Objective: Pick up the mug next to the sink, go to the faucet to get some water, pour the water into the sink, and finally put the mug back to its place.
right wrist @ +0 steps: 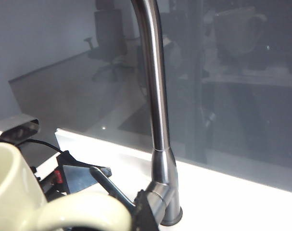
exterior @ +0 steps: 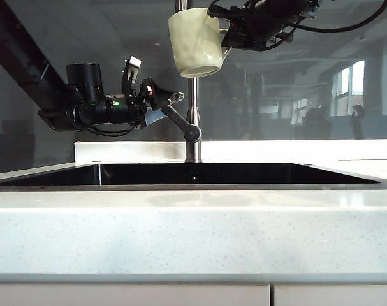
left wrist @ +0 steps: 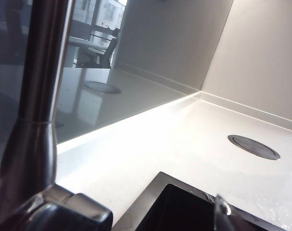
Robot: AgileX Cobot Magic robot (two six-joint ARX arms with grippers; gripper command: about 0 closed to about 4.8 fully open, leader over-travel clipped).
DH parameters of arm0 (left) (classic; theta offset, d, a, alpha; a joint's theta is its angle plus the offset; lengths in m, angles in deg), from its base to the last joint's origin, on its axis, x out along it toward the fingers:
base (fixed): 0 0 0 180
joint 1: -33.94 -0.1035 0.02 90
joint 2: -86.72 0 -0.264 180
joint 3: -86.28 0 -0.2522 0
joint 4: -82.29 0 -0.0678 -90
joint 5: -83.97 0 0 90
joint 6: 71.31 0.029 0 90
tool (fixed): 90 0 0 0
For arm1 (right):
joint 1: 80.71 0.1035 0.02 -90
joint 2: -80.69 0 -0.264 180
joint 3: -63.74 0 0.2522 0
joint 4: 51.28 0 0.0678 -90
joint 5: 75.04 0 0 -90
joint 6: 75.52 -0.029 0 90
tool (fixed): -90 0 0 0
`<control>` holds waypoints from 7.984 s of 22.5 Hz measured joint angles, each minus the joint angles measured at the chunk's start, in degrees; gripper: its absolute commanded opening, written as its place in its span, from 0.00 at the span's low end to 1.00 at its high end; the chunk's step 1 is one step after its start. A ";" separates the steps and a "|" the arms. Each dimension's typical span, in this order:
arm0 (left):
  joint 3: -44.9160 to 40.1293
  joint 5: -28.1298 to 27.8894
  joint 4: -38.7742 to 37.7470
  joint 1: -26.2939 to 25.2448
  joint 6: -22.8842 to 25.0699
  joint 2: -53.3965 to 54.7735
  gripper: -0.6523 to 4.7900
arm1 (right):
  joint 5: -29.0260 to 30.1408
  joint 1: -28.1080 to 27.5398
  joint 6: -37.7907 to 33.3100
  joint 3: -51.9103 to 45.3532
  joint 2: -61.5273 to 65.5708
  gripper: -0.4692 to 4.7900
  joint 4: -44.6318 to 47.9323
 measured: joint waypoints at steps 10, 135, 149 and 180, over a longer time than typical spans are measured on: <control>-0.02 6.29 -0.26 -0.50 0.04 0.00 1.00 | 0.00 0.13 0.02 0.33 0.33 0.08 0.92; 0.09 10.05 13.51 -6.80 -11.96 -0.39 1.00 | -3.56 -3.56 13.42 1.68 -0.68 0.08 -5.51; 0.09 11.52 13.53 -7.13 -15.28 -0.39 0.49 | -5.01 -3.45 50.75 1.75 -7.48 0.08 -7.37; 0.07 14.75 23.02 -7.17 -31.85 -0.42 0.11 | -17.11 6.47 95.19 1.84 -7.65 0.08 -6.40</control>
